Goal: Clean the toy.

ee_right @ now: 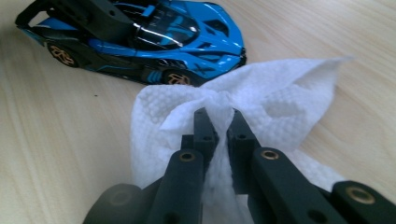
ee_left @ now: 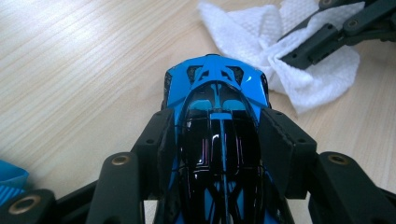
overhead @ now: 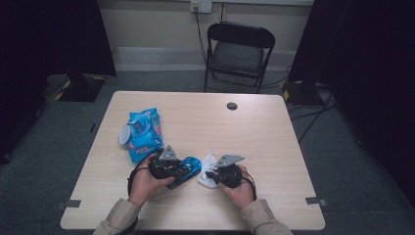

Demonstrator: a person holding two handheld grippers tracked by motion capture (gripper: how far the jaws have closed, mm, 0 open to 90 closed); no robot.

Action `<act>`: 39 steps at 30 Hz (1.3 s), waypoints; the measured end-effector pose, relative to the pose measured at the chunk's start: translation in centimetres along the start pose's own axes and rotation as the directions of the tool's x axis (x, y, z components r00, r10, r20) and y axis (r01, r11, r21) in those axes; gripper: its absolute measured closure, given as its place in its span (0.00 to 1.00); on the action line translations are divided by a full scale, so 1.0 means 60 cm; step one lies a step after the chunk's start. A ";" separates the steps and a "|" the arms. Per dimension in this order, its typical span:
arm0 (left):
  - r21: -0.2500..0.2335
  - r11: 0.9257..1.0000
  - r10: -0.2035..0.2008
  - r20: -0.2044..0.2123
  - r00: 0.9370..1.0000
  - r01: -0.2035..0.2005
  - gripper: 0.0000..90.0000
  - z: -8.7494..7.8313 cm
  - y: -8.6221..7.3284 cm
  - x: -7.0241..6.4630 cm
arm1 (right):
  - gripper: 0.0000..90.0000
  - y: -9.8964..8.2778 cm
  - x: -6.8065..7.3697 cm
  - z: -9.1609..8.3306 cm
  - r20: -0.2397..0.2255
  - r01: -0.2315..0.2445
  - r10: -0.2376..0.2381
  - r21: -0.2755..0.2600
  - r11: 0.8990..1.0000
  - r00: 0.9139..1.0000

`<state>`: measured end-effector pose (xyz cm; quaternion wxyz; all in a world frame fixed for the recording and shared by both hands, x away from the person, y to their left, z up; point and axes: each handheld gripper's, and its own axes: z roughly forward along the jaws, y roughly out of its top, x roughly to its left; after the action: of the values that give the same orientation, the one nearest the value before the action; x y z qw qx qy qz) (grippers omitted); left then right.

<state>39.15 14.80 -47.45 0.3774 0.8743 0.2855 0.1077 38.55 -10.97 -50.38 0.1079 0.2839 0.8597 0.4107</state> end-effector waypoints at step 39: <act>-0.012 1.000 0.004 -0.007 1.000 -0.004 0.53 -0.004 -0.006 -0.002 | 0.96 0.041 0.105 0.055 -0.139 0.083 -0.081 0.015 0.996 0.987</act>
<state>38.79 15.06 -47.53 0.3815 0.8722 0.2845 0.1133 35.77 -3.99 -50.30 0.0621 0.2203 0.8804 0.4154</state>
